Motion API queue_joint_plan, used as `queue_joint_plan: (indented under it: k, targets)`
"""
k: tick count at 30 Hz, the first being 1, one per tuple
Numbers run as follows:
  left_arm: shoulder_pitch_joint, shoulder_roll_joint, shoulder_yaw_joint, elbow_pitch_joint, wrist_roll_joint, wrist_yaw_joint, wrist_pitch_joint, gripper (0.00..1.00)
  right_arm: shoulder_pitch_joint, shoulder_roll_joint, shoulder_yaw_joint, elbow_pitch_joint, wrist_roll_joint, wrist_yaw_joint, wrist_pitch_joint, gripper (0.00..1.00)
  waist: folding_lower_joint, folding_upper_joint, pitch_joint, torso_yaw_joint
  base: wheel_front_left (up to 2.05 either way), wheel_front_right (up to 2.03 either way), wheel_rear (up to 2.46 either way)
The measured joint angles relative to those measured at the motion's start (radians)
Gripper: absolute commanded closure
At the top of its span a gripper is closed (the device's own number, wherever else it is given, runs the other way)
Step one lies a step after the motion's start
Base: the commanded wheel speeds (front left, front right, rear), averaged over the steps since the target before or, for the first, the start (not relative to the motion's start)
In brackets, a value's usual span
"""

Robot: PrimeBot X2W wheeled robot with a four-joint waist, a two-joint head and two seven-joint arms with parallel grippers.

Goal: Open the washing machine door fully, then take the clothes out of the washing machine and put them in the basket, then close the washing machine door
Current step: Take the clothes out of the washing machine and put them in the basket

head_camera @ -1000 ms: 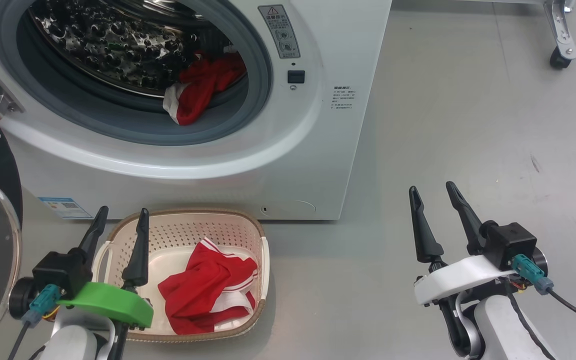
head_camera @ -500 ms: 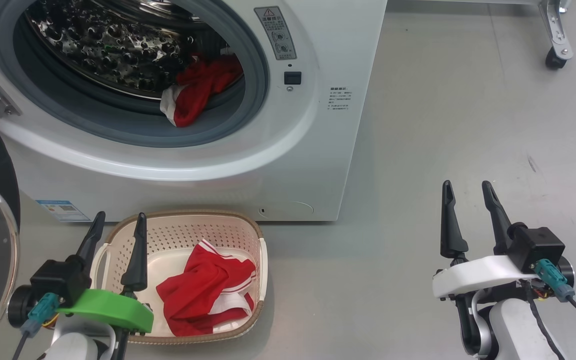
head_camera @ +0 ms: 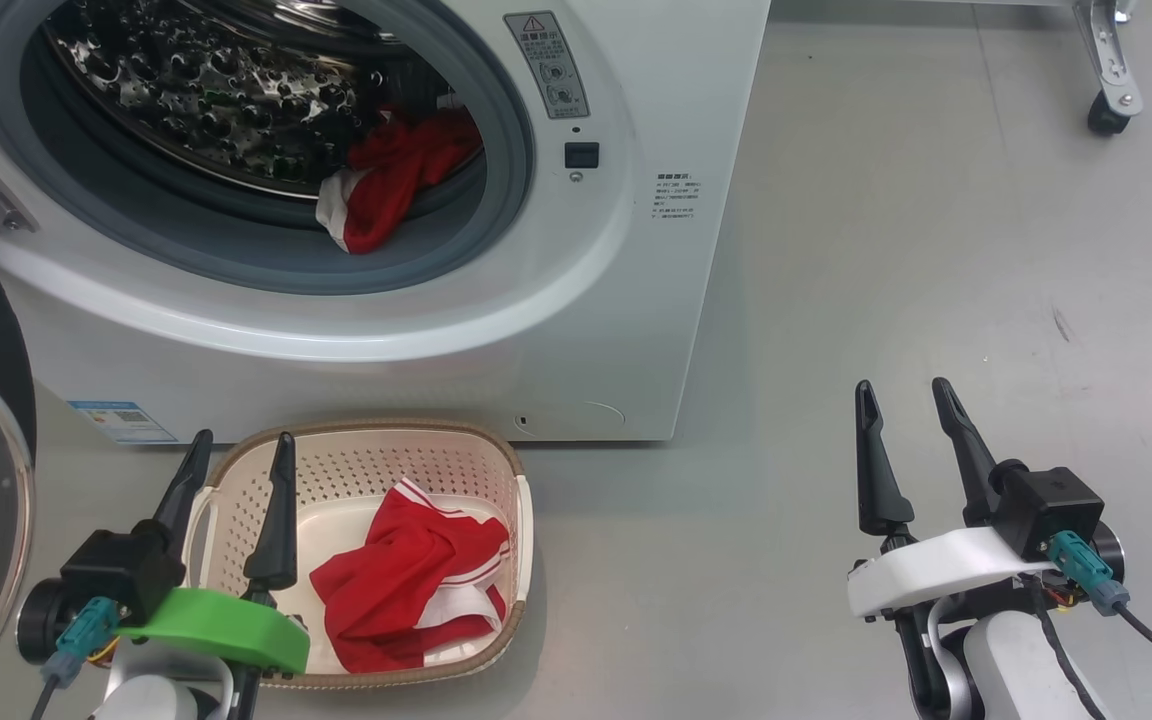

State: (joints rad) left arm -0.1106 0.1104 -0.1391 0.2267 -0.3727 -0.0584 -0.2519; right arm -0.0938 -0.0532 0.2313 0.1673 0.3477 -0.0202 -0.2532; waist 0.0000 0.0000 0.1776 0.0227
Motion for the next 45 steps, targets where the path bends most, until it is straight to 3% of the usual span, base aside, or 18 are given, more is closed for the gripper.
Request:
queue_joint_plan:
  k: [34,45]
  targets:
    - [0.022,-0.020,0.050,-0.040,0.040,-0.018,0.000,0.00,0.000,0.004,0.016,-0.019,0.000,0.010,0.000,0.00,0.0000,0.0000,0.027,-0.019,0.00,0.00,0.00]
    - [0.014,0.037,0.086,-0.065,0.049,-0.026,0.000,0.00,-0.005,0.004,0.066,-0.049,0.001,0.010,0.000,0.00,0.0000,0.0000,0.120,-0.066,0.00,0.00,0.00]
